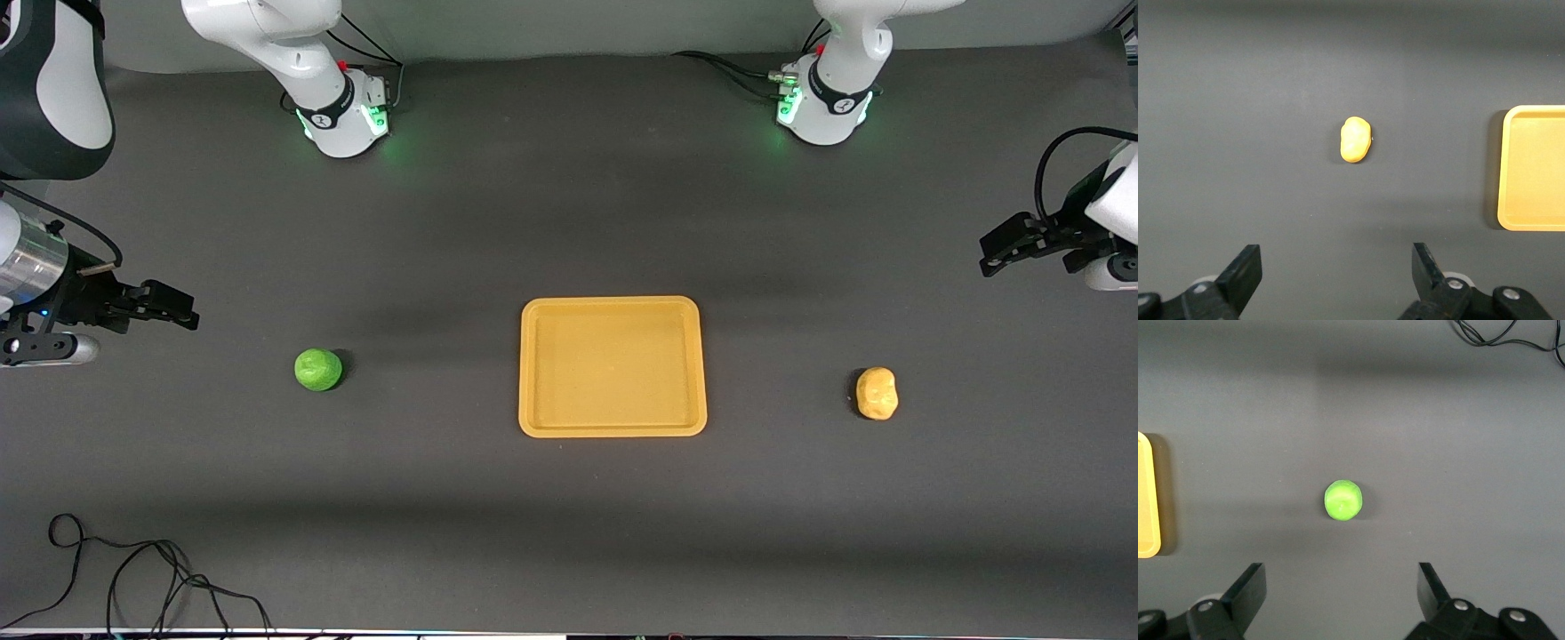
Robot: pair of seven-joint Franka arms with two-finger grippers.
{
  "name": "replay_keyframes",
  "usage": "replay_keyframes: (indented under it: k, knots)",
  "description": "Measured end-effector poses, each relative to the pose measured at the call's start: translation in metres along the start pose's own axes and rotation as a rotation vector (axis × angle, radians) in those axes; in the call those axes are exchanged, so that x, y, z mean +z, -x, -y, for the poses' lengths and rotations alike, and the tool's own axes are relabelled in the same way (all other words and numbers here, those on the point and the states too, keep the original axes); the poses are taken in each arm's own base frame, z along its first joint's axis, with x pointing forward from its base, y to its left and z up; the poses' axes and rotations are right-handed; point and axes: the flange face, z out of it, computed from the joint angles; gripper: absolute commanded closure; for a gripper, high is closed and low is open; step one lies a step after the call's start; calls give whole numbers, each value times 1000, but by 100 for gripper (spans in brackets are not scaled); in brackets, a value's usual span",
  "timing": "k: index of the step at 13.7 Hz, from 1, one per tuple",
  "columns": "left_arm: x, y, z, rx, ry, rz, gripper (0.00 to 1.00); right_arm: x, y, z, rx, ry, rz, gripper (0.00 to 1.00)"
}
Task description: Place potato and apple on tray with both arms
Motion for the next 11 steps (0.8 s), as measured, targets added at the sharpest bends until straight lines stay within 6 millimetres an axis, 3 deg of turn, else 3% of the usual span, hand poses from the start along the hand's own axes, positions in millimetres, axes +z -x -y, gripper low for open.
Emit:
replay_keyframes:
  k: [5, 9, 11]
  knots:
    - [32, -23, -15, 28, 8, -14, 0, 0, 0, -1, 1, 0, 2, 0]
    - [88, -50, -10, 21, 16, 0, 0, 1, 1, -1, 1, 0, 6, 0]
    - [127, -63, -10, 20, 20, 27, 0, 6, 1, -1, 1, 0, 28, 0]
